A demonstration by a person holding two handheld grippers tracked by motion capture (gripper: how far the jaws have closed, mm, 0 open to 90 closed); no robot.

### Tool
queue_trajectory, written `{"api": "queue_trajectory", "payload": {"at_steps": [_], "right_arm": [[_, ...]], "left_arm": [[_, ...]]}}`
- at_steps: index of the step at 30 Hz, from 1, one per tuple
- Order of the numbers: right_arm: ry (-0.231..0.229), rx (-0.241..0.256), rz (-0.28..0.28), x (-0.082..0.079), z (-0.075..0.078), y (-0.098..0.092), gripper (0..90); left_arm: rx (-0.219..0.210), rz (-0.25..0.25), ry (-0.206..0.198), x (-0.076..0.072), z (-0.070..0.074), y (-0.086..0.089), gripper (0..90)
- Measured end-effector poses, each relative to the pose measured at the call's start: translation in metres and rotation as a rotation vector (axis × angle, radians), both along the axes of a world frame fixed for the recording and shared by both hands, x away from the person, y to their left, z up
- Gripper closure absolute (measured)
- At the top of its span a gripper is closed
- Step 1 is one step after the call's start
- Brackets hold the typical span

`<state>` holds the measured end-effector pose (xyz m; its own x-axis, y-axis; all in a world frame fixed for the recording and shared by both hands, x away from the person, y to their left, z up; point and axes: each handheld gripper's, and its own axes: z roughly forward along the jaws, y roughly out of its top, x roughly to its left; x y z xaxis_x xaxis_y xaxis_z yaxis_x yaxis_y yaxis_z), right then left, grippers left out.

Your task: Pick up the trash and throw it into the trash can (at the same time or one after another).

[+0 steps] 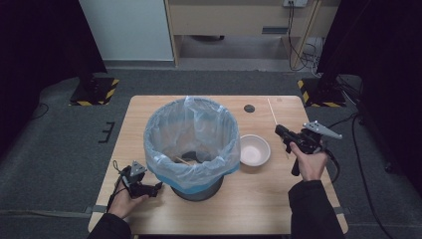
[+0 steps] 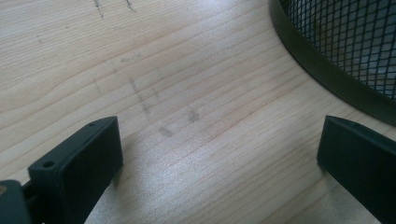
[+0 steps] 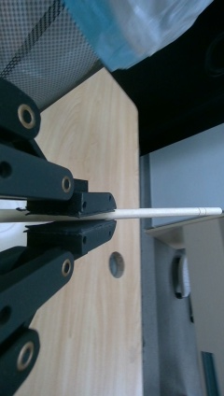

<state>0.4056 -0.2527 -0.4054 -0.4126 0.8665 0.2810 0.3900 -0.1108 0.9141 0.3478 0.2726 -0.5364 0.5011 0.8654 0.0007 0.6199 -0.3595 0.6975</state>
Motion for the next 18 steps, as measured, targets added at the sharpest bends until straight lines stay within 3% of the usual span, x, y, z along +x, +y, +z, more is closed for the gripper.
{"api": "queue_trajectory", "payload": {"at_steps": [6,18], "right_arm": [[-0.071,0.058,-0.001,-0.006,0.016,-0.006,85.7],[-0.161,0.114,0.011,-0.016,0.039,-0.012,85.8]], "left_arm": [[0.0,0.0,0.0,0.0,0.0,0.0,0.0],[0.0,0.0,0.001,0.0,0.0,0.0,0.0]]}}
